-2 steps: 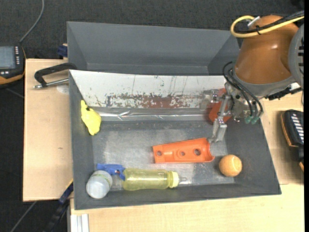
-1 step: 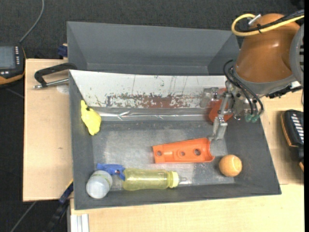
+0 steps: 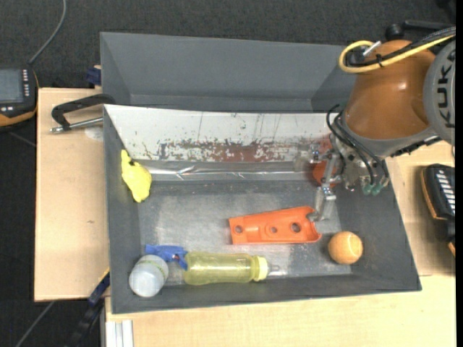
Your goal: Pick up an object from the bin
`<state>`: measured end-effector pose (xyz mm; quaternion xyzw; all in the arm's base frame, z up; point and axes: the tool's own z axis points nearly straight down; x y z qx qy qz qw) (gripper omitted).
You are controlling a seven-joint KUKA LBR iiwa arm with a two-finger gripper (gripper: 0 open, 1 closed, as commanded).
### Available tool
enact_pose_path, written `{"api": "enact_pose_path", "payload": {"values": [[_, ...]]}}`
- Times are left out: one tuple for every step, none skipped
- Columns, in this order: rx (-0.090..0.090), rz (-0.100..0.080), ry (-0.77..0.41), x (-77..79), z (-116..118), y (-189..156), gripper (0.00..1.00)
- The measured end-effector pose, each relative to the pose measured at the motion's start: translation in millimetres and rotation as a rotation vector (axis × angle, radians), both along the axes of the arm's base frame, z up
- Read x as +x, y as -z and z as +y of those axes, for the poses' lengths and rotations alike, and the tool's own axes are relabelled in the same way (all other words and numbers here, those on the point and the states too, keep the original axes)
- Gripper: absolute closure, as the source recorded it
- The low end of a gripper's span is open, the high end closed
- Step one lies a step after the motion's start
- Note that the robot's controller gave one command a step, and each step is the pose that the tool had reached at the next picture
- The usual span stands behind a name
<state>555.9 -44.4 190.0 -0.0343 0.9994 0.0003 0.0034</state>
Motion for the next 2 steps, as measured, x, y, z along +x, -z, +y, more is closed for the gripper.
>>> {"api": "enact_pose_path", "payload": {"values": [[0.0,-0.001,-0.024,-17.0,1,51,0.0],[0.001,-0.007,-0.003,2.5,-15,104,0.0]]}}
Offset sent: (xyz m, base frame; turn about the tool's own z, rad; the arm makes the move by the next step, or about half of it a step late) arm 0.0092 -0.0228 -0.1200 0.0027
